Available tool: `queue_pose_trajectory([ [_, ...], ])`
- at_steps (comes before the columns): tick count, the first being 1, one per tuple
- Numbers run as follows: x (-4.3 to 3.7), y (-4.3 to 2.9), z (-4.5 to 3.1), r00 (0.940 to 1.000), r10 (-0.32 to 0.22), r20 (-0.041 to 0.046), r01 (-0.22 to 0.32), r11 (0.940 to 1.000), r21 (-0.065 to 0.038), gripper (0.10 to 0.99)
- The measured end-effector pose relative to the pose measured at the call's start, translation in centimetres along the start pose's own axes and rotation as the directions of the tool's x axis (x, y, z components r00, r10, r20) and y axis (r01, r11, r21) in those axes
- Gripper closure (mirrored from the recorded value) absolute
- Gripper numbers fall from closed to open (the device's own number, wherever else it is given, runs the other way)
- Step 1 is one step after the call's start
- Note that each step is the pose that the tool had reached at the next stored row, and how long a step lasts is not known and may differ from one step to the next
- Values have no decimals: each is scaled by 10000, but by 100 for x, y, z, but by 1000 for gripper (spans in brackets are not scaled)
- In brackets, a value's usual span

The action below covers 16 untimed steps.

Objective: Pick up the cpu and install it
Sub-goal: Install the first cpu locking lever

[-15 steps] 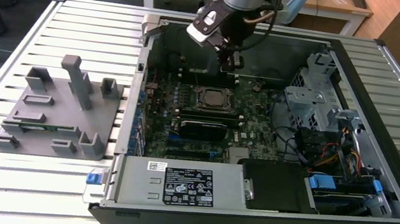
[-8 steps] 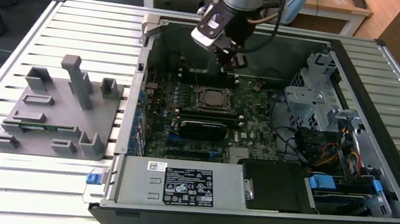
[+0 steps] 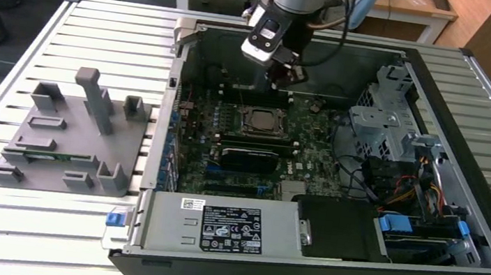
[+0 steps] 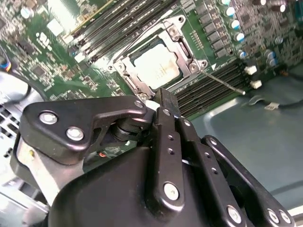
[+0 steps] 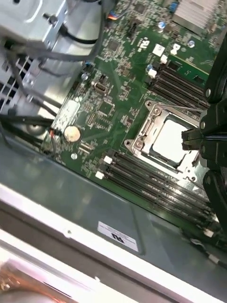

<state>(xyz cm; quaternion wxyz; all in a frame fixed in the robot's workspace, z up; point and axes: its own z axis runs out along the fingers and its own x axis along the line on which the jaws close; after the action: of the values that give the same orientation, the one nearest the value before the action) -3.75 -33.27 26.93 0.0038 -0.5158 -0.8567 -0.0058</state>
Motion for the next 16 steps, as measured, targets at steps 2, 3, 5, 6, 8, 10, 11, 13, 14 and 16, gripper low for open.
queue_pose_trajectory([
  [2, 0, 0, 2, 9993, -365, -2, 365, 9993, 5, 980],
  [3, 0, 0, 3, 9985, -544, -4, 544, 9985, 6, 980],
  [5, 0, 0, 4, 9959, -903, -6, 903, 9959, 11, 980],
  [6, 0, 0, 5, 9941, -1081, -7, 1081, 9941, 13, 980],
  [8, 0, 0, 7, 9895, -1449, -10, 1449, 9895, 18, 980],
  [10, 0, 0, 9, 9836, -1804, -13, 1804, 9836, 21, 980],
  [11, 0, 0, 9, 9802, -1981, -15, 1981, 9802, 23, 980],
  [13, 0, 0, 11, 9722, -2342, -18, 2342, 9722, 28, 980],
  [14, 0, 0, 12, 9678, -2518, -19, 2518, 9678, 30, 980],
  [16, 0, 0, 13, 9580, -2869, -23, 2869, 9580, 33, 980],
])
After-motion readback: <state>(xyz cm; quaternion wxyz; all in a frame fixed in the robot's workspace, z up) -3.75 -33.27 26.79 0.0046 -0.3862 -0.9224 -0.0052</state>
